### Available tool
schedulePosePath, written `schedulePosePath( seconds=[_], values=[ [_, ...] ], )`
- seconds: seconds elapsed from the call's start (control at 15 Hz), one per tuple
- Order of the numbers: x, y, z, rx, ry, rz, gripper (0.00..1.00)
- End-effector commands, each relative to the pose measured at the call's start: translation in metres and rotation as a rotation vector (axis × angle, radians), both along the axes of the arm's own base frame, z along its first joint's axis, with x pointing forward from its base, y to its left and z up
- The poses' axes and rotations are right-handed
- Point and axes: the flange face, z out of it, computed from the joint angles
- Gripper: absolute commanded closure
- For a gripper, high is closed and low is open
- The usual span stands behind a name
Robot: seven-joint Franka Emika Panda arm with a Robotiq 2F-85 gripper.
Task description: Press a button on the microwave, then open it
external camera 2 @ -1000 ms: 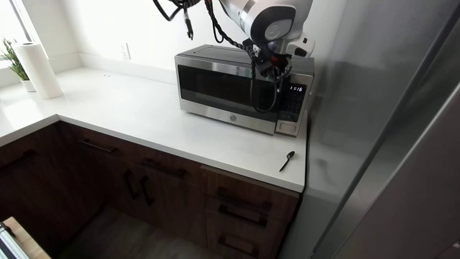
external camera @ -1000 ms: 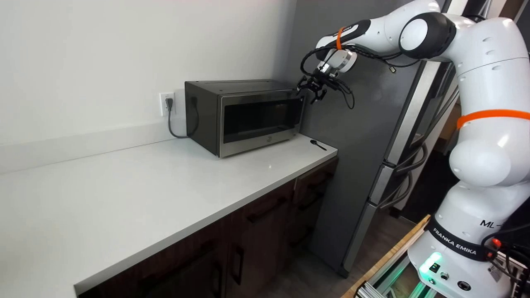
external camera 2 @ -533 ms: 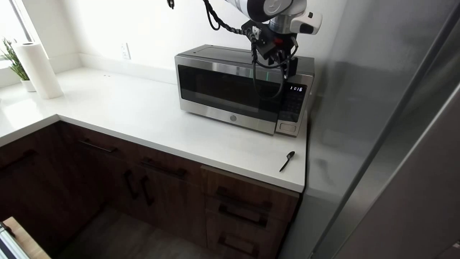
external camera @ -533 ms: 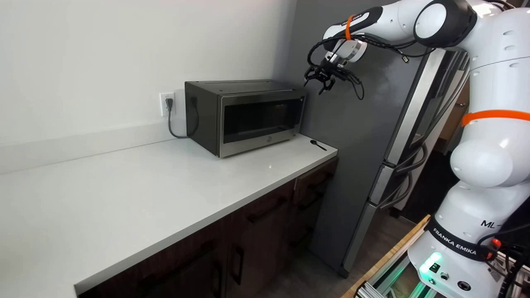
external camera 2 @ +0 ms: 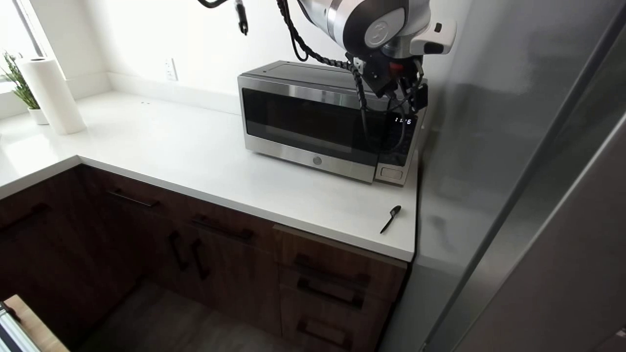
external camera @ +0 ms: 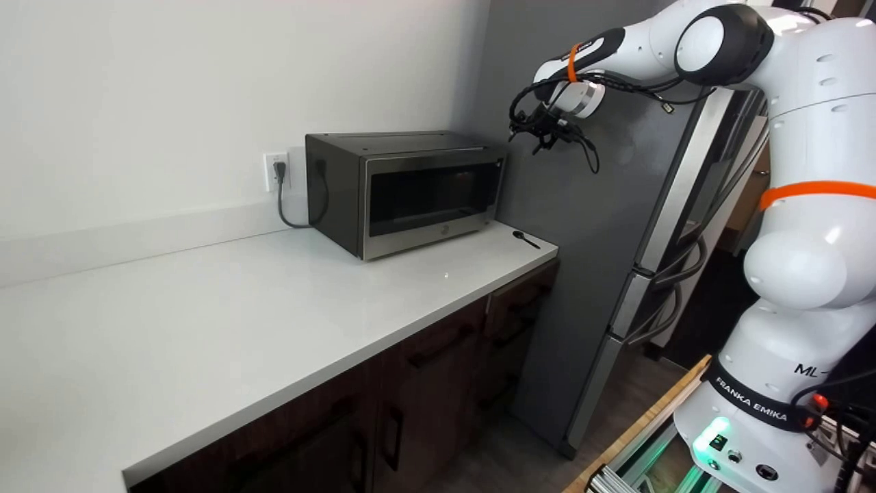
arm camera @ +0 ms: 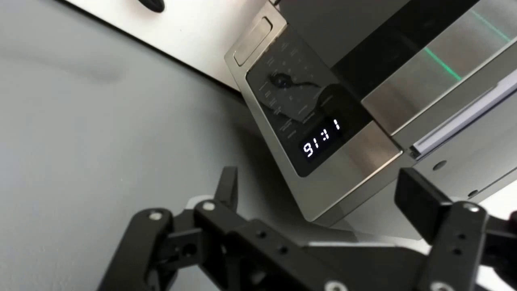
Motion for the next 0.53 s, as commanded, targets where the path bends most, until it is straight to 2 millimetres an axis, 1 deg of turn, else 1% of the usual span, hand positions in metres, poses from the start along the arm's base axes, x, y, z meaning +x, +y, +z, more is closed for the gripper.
schedulePosePath(
  seconds=[0.0, 0.2, 0.47],
  values=[
    [0.0042, -0.0032, -0.0058, -0.024, -0.054, 0.000, 0.00],
    [0.0075, -0.0001, -0.0027, -0.014, -0.081, 0.027, 0.00],
    [0.0126, 0.0020, -0.0017, 0.011, -0.072, 0.078, 0.00]
  ],
)
